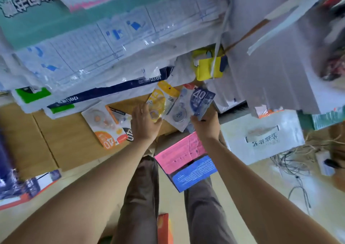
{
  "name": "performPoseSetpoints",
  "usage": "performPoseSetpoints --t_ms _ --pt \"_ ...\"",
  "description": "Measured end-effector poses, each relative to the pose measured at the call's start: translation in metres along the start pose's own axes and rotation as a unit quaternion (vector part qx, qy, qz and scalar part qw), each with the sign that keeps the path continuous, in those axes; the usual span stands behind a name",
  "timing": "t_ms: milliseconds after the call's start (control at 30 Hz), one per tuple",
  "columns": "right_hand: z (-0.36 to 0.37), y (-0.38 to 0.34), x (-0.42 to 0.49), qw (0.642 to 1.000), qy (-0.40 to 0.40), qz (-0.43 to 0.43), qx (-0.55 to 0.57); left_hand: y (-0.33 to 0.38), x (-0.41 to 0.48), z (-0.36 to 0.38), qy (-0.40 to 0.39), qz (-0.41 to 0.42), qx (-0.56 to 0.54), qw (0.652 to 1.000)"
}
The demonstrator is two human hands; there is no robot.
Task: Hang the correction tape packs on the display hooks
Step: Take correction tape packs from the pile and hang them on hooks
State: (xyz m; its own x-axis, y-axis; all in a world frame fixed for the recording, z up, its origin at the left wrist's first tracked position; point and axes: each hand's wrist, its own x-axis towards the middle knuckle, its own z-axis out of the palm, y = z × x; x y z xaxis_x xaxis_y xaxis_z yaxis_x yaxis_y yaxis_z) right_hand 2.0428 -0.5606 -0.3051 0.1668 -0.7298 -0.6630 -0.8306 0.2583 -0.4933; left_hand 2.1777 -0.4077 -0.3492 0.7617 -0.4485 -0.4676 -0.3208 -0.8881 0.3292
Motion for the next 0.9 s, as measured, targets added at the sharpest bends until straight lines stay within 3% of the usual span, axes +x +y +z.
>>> performPoseSetpoints --t_ms 300,600,900 --pt "0.011 0.001 0.011 1.0 -0.005 0.013 0.009 -0.003 0.0 0.002 0.04 -0.009 0.005 0.999" --pt "-0.015 -0.002 -0.021 0.994 -0.002 0.004 0.113 -0.003 -0.027 -0.015 0.023 -0.039 -0.167 0.985" --pt "-0.05 0.01 -0.058 0.996 0.042 0.003 0.08 -0.002 -0.062 -0.056 0.001 -0.014 -0.241 0.97"
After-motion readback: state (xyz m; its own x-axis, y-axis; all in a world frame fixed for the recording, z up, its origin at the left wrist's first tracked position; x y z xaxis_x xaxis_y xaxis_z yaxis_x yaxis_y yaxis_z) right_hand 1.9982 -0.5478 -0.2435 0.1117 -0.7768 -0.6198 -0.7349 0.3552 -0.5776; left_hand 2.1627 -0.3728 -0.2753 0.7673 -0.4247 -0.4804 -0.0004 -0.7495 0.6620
